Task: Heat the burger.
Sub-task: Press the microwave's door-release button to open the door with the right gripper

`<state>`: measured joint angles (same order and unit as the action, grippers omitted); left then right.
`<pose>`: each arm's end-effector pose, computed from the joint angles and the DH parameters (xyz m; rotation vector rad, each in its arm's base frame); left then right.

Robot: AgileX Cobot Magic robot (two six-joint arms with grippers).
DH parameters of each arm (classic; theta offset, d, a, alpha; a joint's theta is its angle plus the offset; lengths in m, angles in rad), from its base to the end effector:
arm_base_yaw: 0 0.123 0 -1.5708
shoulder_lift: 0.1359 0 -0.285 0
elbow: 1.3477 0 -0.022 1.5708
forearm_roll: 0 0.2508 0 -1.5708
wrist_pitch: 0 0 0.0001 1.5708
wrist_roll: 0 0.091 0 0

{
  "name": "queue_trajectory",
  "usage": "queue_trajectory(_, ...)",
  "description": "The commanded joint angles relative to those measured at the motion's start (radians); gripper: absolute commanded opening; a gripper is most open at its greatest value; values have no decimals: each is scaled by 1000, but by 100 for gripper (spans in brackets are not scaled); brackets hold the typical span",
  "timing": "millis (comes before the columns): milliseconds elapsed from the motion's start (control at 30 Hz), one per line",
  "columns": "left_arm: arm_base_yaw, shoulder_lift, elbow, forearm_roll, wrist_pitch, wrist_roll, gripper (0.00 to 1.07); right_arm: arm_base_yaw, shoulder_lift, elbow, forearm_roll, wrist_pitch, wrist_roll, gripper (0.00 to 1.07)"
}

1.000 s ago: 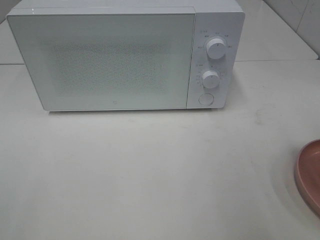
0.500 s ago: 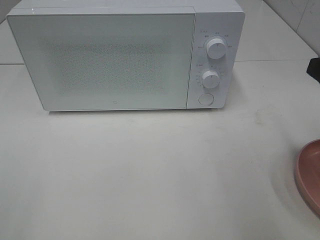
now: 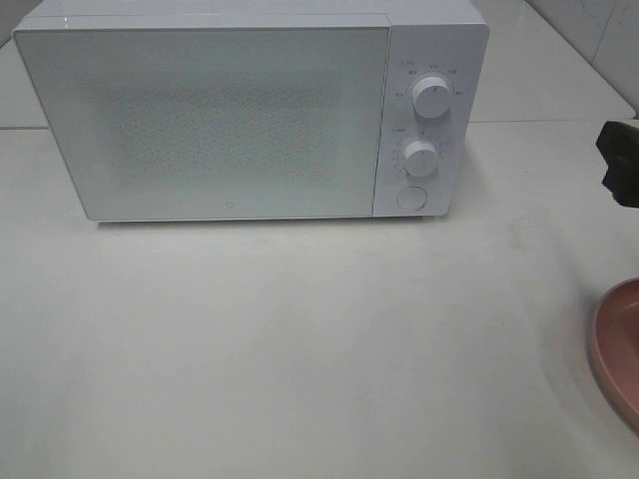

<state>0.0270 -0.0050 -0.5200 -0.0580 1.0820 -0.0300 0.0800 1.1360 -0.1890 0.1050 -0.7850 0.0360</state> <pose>-0.0088 -0.0049 0.2812 -0.0539 2.0393 -0.0712 0.1868 0.0082 0.2126 0.0816 1.6468 0.0841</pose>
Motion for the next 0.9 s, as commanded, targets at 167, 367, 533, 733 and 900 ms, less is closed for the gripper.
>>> queue_trajectory(167,-1,-23,3,-6,-15,2,98,92,122,15,86,-146,-68,75)
queue_trajectory(367,-1,-23,3,-6,-15,2,98,304,255,14,299,-302,-230,75)
queue_trajectory(533,-1,-23,3,-6,-15,2,98,424,323,10,420,-388,-266,75)
queue_trajectory(733,-1,-23,3,-6,-15,2,98,615,445,-59,684,-457,-342,75)
queue_trajectory(900,-1,-23,3,-6,-15,2,98,704,520,-122,759,-461,-381,75)
